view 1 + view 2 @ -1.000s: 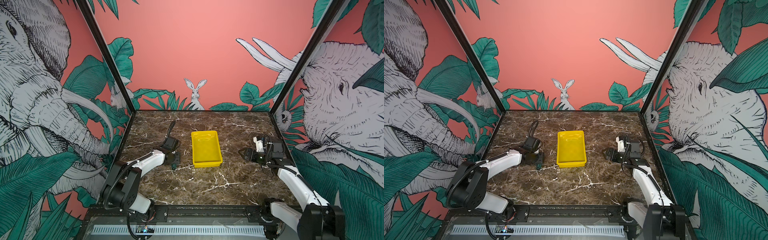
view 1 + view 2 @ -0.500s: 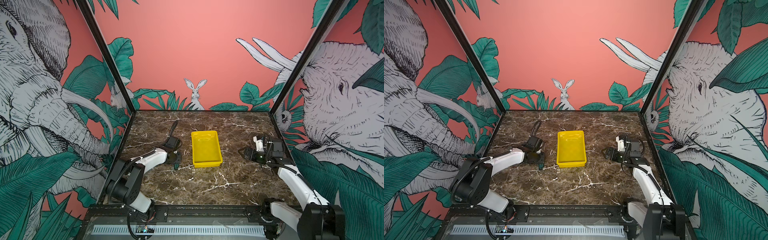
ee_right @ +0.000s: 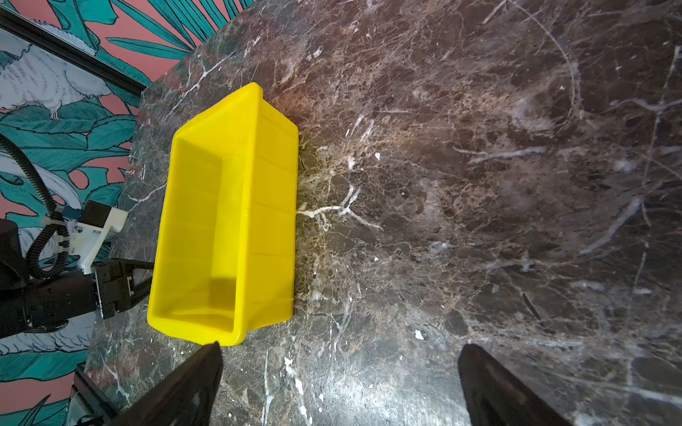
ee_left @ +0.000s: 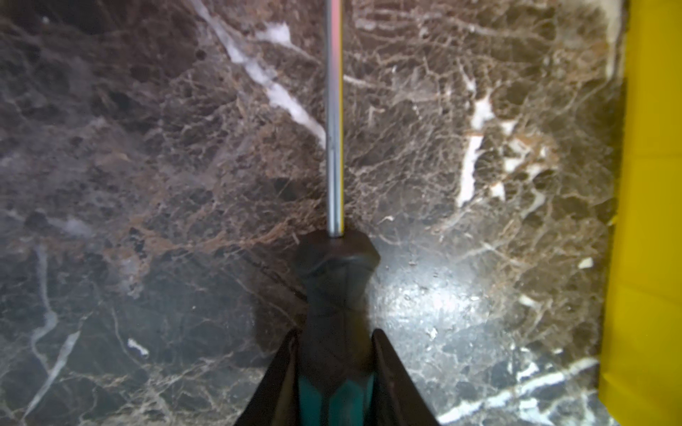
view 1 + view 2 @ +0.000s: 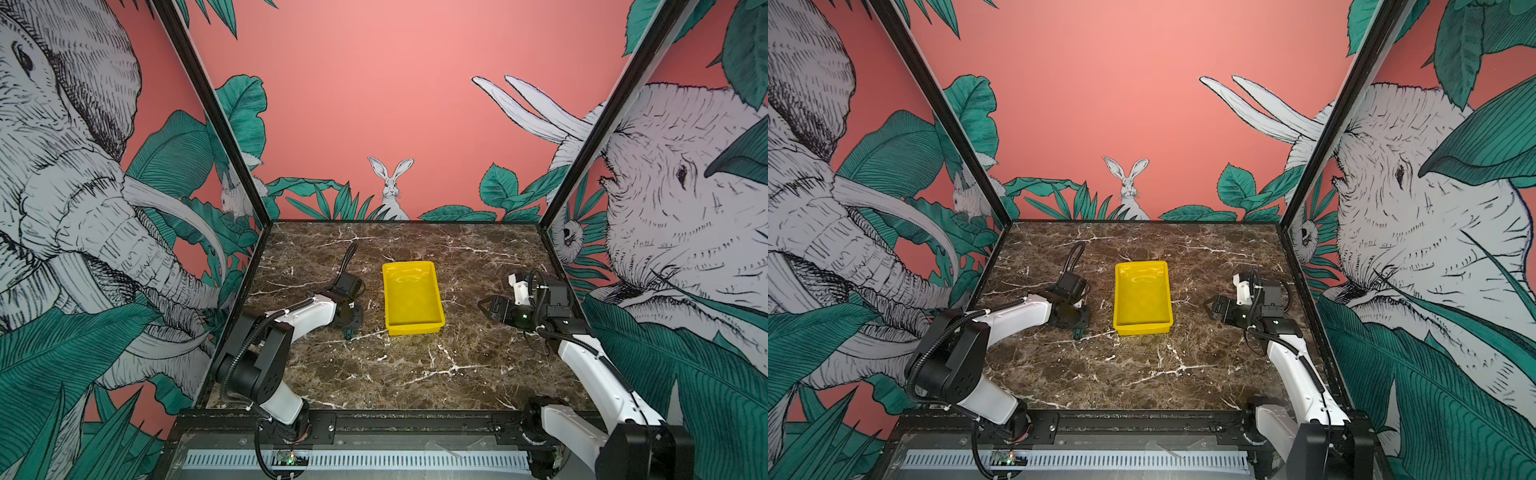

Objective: Put the screwdriver in the bin
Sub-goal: Pick up the screwdriver from the middle-left of the table.

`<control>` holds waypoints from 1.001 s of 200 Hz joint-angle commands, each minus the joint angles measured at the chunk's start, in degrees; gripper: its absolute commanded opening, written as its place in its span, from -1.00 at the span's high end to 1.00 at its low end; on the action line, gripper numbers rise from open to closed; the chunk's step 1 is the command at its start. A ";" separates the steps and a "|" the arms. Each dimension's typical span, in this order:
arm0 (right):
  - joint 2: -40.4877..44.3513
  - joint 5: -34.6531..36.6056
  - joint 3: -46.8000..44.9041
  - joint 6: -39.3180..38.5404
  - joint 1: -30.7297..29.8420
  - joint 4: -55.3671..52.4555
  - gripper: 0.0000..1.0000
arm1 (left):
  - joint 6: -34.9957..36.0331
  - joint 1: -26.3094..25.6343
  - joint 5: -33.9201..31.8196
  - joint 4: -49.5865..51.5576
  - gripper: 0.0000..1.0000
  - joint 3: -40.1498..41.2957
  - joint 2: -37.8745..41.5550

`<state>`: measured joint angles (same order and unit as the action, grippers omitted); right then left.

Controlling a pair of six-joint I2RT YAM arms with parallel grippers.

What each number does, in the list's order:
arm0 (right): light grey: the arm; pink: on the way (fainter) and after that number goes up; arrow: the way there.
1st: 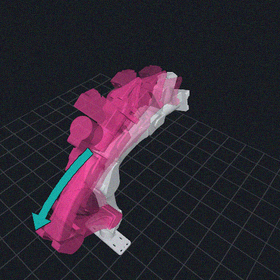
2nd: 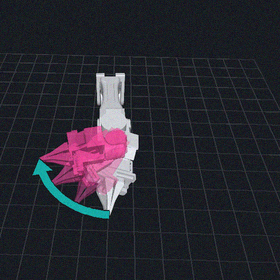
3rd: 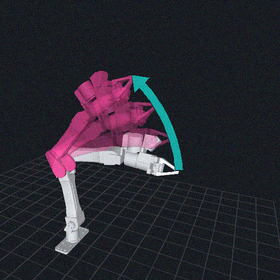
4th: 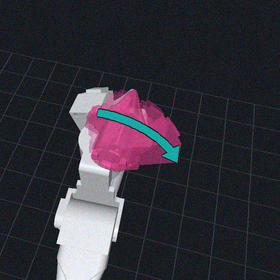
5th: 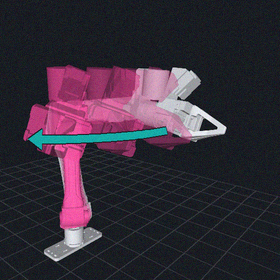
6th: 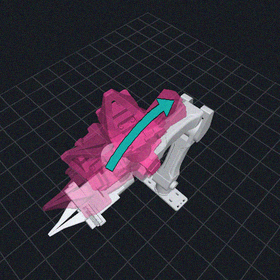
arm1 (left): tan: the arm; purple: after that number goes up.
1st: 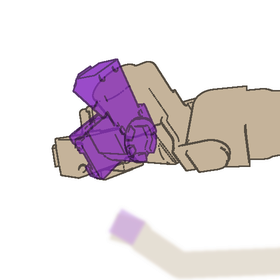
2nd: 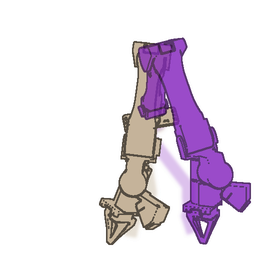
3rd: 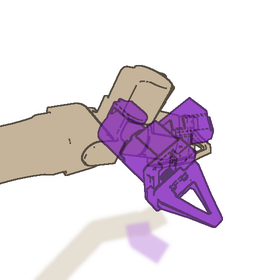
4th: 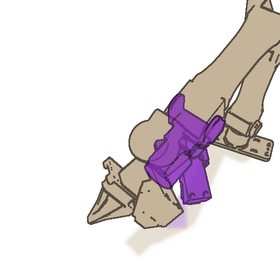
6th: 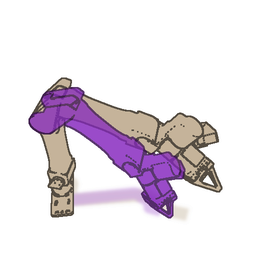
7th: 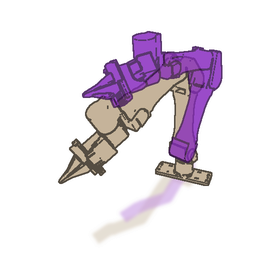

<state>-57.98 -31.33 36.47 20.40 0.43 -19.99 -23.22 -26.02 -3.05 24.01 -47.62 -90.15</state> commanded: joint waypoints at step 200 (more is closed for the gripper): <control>5.55 3.34 2.03 -0.59 0.03 -7.61 -0.99 | 4.69 -3.86 -0.58 16.44 1.00 -17.35 12.17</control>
<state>-53.17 -28.84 36.38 20.29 0.43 -26.61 -20.88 -27.86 -5.45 36.38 -59.13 -79.90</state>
